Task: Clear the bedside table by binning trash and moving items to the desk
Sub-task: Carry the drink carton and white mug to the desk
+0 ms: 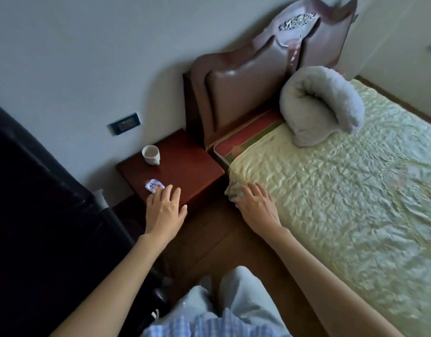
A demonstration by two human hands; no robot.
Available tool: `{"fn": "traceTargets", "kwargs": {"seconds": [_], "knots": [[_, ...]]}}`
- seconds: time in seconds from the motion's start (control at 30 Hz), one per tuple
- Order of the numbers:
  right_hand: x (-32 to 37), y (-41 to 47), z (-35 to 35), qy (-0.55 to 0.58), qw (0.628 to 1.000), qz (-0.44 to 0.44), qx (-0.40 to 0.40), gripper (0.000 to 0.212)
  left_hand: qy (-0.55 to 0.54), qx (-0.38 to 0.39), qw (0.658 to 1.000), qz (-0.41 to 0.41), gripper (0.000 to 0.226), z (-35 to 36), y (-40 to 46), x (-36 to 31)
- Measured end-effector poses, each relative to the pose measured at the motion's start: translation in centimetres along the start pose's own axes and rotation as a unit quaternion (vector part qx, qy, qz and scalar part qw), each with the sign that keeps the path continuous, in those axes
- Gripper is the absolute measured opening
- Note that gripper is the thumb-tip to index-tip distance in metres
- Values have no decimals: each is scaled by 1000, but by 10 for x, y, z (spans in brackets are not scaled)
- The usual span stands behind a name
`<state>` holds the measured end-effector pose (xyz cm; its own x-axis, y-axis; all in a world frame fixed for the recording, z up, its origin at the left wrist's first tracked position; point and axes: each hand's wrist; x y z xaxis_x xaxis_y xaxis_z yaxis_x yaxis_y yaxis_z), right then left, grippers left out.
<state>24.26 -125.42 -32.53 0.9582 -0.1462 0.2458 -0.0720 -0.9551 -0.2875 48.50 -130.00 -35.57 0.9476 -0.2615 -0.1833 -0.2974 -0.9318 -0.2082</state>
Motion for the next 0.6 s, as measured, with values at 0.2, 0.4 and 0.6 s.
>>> {"fn": "traceTargets", "kwargs": {"seconds": [0.2,0.4,0.6], "knots": [[-1,101,4,-39,995,-77,58,54,-22,-4,995,-101,51,2,34,23],[3,212,-17,-47,982,-161,83,47,-47,-14,974,-222,50,3,79,34],[20,303,-24,-76,960,-246,106,44,-72,-29,943,-323,51,9,124,39]]}}
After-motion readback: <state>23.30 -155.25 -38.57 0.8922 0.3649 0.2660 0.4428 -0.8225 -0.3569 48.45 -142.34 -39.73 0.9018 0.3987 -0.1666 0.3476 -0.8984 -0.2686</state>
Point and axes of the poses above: each hand's wrist, its own y-axis towards the middle knuckle, its own z-axis out of the palm, x = y × z, and after that the axes turned 9 degrees about x, right-handed
